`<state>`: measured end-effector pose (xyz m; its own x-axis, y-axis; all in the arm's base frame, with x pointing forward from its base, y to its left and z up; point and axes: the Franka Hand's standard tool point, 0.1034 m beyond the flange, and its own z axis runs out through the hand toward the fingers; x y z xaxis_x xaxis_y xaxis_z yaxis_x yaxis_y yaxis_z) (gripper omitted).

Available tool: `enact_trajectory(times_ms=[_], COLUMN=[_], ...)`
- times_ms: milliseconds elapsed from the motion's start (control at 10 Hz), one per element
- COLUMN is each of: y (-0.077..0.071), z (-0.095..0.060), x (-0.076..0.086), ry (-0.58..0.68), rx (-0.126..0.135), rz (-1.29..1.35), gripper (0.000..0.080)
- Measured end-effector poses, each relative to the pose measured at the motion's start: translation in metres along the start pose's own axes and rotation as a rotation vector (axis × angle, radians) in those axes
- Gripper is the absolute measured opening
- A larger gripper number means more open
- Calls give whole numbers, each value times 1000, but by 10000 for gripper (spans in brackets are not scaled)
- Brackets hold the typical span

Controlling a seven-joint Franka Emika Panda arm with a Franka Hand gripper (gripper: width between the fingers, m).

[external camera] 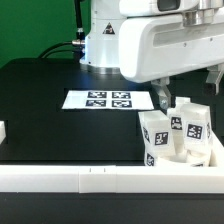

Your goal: Assemble stool

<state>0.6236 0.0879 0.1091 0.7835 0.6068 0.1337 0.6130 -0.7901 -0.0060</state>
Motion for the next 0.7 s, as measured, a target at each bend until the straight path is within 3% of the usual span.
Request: enact_trajectory(times_ms=[300,500,700], y=[0,-11,-13], z=[12,23,23], x=[8,10,11], ry=[-26,-42,-41], rx=[-26,-23,-23], rz=[-214,-264,-247], gripper=[649,649,649])
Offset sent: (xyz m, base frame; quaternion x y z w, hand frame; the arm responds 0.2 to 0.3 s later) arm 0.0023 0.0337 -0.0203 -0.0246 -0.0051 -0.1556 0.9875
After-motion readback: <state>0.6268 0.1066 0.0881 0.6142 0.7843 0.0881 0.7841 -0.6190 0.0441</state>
